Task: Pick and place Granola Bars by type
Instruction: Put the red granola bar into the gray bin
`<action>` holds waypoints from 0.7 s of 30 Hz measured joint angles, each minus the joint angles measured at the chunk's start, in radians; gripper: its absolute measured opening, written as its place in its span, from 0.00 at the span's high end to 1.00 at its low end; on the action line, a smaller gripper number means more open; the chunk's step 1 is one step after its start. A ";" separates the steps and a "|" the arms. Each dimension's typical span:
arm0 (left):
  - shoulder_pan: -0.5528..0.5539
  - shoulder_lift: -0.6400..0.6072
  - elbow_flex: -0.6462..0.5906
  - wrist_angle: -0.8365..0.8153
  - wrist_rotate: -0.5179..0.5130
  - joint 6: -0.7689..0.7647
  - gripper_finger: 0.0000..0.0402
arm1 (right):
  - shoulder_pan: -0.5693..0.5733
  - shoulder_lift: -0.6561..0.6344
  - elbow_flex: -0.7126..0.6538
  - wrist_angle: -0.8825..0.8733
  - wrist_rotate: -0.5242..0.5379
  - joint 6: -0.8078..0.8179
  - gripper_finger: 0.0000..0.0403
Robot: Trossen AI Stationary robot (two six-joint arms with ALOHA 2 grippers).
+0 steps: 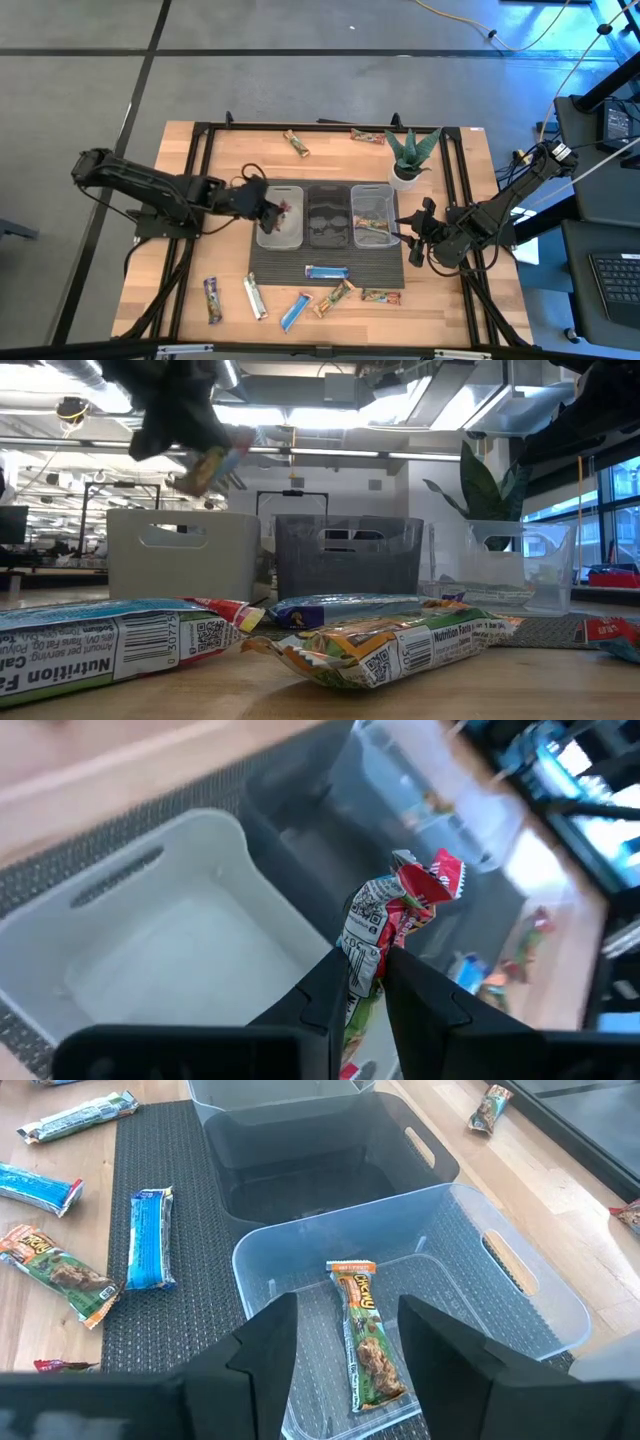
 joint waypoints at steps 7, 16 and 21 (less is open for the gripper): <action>0.014 0.122 0.000 0.008 0.033 -0.021 0.86 | 0.000 0.000 0.000 0.000 -0.008 0.001 0.56; 0.052 0.174 0.000 0.015 0.039 -0.017 0.86 | 0.000 0.000 0.000 0.000 -0.010 0.004 0.56; 0.054 0.173 0.000 0.016 0.033 0.035 0.86 | 0.000 0.000 0.000 0.000 -0.010 0.004 0.56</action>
